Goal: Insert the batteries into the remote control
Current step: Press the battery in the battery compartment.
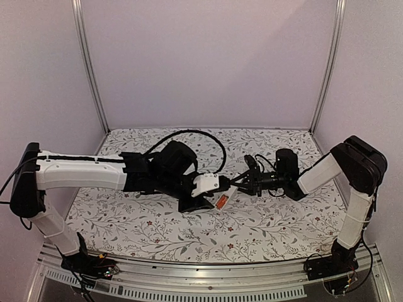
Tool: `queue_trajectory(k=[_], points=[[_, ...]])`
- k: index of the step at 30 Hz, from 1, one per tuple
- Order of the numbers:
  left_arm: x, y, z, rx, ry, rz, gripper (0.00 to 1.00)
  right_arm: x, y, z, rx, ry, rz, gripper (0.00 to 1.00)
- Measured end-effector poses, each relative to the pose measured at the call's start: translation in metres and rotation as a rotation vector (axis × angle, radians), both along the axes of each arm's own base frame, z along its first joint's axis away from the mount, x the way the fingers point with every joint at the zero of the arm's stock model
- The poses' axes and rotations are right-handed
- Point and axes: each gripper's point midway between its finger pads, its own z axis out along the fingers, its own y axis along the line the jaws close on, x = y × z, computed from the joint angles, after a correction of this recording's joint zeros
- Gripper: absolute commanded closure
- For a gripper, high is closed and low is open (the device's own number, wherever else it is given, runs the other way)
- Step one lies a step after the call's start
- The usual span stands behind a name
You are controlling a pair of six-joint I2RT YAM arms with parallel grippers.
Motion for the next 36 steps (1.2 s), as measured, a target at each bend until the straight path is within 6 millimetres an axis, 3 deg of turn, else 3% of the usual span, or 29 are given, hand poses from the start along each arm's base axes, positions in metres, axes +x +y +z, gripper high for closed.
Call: queue_trajectory(k=[6,13,36], points=[[-0.018,-0.006,-0.003,0.022,-0.071,-0.129,0.71,-0.015,0.016,0.003,0.012,0.002,0.080,1.00],[-0.041,-0.009,-0.011,0.045,-0.103,-0.243,0.73,-0.029,0.027,0.002,0.016,0.012,0.139,1.00],[-0.039,-0.007,-0.027,0.102,-0.131,-0.267,0.77,-0.040,0.033,0.004,0.023,0.011,0.182,1.00]])
